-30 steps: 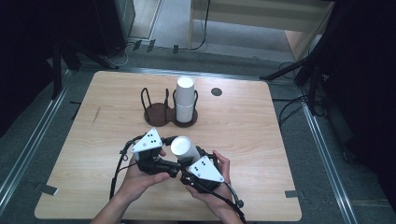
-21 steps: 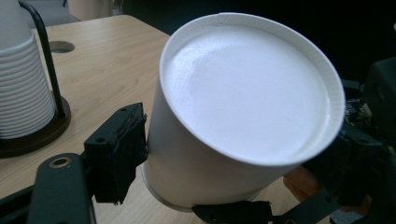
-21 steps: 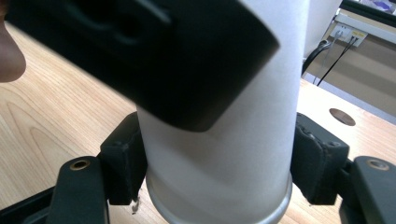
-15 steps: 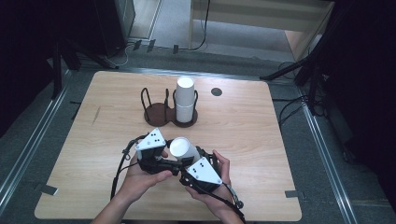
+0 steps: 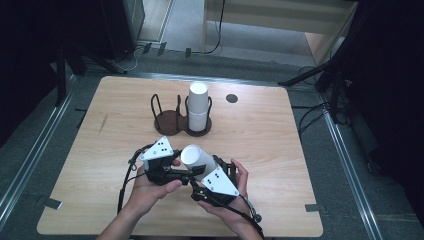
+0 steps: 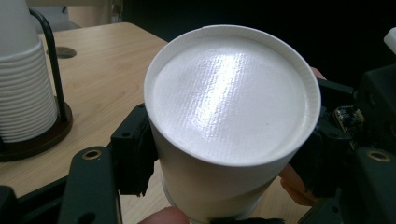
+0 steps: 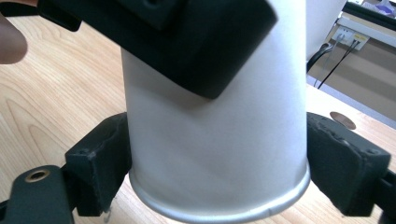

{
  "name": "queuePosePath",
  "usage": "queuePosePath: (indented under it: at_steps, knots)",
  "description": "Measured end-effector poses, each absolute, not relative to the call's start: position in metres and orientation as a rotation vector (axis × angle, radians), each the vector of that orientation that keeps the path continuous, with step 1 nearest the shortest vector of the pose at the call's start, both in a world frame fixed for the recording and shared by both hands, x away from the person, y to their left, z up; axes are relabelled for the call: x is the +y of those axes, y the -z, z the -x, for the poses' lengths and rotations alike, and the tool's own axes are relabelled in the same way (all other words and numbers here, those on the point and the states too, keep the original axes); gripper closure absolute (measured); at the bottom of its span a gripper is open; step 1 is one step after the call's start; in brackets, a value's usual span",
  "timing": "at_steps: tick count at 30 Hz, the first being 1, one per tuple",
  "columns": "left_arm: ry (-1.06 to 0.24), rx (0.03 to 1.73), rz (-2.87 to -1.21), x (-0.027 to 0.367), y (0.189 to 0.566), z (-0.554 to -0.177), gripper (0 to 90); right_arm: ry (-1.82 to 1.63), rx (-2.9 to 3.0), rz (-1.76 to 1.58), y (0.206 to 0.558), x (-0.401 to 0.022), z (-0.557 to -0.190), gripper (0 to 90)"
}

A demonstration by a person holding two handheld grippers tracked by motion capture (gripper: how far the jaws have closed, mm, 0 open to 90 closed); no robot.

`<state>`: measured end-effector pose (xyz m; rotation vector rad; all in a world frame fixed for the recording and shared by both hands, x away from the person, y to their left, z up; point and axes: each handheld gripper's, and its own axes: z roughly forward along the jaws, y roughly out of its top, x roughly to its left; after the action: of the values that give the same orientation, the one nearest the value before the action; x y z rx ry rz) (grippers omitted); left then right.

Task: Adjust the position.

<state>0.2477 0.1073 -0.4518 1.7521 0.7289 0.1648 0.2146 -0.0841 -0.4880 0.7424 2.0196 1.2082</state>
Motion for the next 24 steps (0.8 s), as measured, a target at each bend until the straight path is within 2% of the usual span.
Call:
queuePosePath:
  at_steps: [24]
  knots:
    - [-0.362, 0.769, -1.538, 0.137, 0.456, -0.254, 33.9, -1.319, 1.842, -0.864, 0.479, -0.103, -0.220, 12.9]
